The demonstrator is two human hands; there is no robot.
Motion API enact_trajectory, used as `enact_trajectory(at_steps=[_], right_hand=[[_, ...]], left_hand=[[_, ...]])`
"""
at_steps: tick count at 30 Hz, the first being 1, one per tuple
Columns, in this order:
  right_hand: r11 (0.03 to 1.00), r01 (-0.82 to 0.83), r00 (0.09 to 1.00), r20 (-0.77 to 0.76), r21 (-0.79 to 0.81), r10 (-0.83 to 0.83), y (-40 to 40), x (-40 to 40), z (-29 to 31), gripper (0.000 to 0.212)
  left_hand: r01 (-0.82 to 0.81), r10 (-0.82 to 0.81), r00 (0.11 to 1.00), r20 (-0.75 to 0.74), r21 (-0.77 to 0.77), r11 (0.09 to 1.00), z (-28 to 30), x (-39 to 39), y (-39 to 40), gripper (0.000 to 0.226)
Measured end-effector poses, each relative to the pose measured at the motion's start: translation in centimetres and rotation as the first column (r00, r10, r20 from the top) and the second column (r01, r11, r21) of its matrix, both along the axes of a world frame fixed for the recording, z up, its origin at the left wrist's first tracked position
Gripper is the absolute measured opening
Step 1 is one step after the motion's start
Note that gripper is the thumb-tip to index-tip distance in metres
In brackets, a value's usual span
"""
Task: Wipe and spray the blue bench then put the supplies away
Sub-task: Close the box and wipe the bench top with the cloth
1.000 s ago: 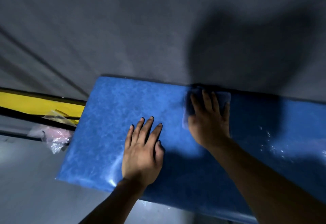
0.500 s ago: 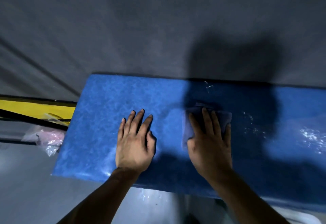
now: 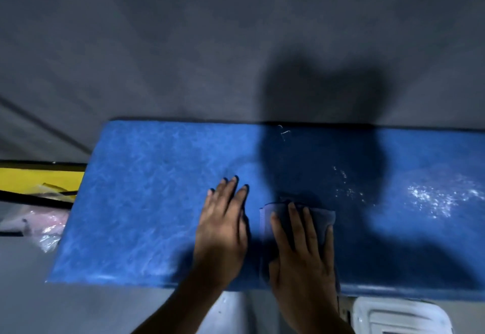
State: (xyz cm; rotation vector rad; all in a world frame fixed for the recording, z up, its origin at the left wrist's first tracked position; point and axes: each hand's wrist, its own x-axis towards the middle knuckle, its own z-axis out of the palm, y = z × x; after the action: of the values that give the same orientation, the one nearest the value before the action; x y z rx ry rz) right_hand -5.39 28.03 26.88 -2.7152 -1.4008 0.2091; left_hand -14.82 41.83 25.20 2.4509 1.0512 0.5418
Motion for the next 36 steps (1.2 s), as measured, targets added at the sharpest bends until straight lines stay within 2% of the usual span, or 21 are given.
enact_trajectory(at_steps=[5,8,10,12,15,19,23,27,32,36], right_hand=[[0.977,-0.209,0.977,0.055,0.049,0.206,3.3,3.9,-1.1,0.086],[0.921,-0.355,0.933,0.12,0.163,0.339,8.0,6.9,-1.6,0.064],[0.881,-0.454,0.888,0.148,0.135,0.435,11.0,9.2,-1.7,0.061],[0.866,-0.491,0.87,0.11,0.097,0.481,13.4,11.0,-1.5,0.055],[0.899,-0.438,0.898,0.051,0.014,0.436,15.5,12.5,-0.9,0.059],[0.964,-0.254,0.966,0.024,-0.083,0.256,16.6,13.4,0.0,0.067],[0.988,-0.084,0.994,0.06,-0.126,0.092,15.0,14.2,0.1,0.064],[0.998,-0.004,0.991,0.132,-0.07,0.013,9.8,14.6,0.2,0.063],[0.997,0.072,0.994,0.079,-0.016,-0.071,2.2,12.1,0.3,0.064],[0.988,0.135,0.99,0.031,0.072,-0.137,-2.9,7.6,0.7,0.074]], left_hand=[[-0.04,0.038,0.997,-0.06,-0.043,0.998,-1.6,1.2,-1.0,0.056],[-0.037,0.034,0.997,-0.072,-0.041,0.998,-1.5,1.2,-0.9,0.06],[-0.031,0.029,0.999,-0.046,-0.04,0.999,-1.6,1.1,-0.9,0.059],[-0.037,0.035,0.999,-0.036,-0.036,0.999,-1.7,1.1,-0.8,0.058],[-0.04,0.038,0.998,-0.058,-0.027,0.999,-1.6,1.2,-1.0,0.058],[-0.042,0.041,0.997,-0.064,-0.019,0.999,-1.3,1.5,-1.1,0.057],[-0.046,0.044,0.996,-0.082,-0.025,0.999,-0.8,1.6,-1.2,0.058],[-0.047,0.044,0.995,-0.09,-0.035,0.998,-0.4,1.6,-1.3,0.06],[-0.054,0.051,0.993,-0.105,-0.026,0.998,-0.1,1.7,-1.6,0.06],[-0.057,0.055,0.99,-0.133,-0.012,0.998,0.3,1.9,-1.8,0.06]])
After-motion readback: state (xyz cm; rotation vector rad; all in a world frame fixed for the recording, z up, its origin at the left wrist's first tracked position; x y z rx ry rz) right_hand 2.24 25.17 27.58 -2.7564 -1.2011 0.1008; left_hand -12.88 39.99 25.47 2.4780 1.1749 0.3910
